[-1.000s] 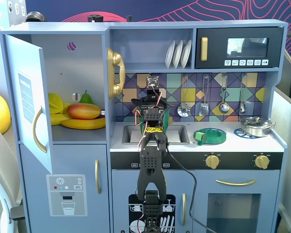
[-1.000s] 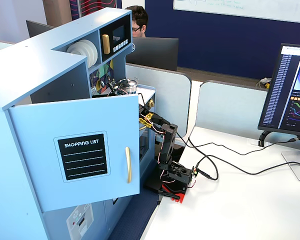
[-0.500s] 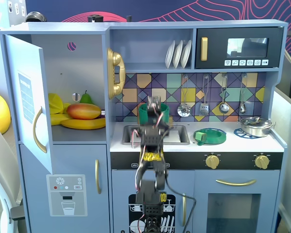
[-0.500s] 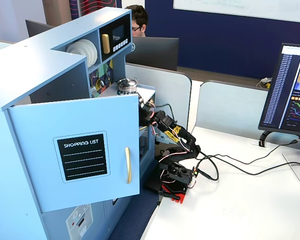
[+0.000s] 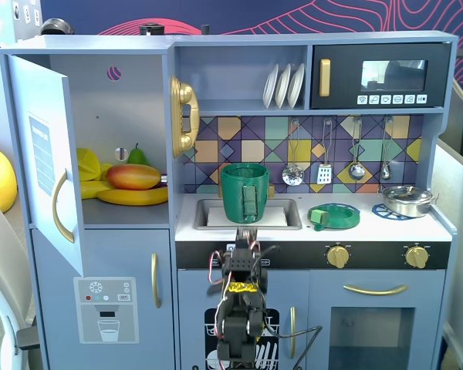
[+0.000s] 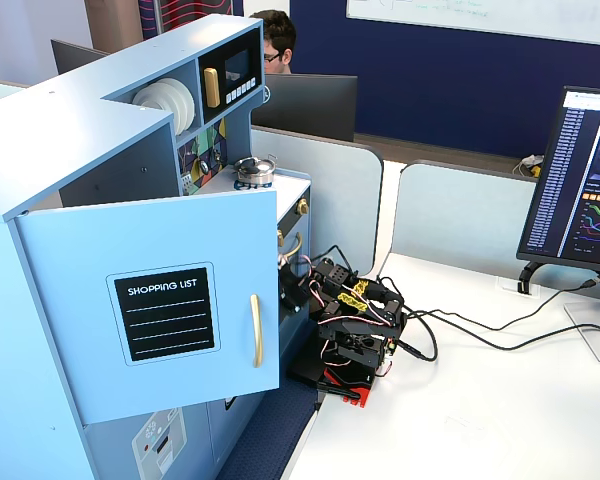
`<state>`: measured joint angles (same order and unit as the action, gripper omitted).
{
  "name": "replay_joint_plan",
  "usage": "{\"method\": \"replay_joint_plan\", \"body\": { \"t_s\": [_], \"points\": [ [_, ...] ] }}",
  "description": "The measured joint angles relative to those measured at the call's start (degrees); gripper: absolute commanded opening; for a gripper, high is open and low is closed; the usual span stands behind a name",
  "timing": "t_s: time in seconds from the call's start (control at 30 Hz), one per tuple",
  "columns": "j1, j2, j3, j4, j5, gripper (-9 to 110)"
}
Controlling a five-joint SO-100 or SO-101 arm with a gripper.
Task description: Pick up the green pineapple from the left cabinet and place it in the green recipient
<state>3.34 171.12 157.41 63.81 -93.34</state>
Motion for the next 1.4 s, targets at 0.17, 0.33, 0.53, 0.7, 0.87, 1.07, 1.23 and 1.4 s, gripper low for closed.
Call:
{"method": "replay_joint_plan", "body": {
  "t_s": [0.17,0.33,0.53,0.7,0.87,1.07,1.23,1.4],
  "points": [
    [0.0,5.8,6.94,11.51,0.62,41],
    [-0.97,8.7,8.53,18.46,2.2,32],
    [-1.23,10.99,9.4,18.54,4.57,13],
    [-1.23,11.25,9.58,18.54,4.75,1],
    [-1.23,11.25,9.58,18.54,4.75,2],
    [-1.23,11.25,9.58,18.54,4.75,3],
    [-1.58,11.25,9.58,18.54,4.75,4],
    [-1.58,11.25,9.58,18.54,4.75,4]
  ]
}}
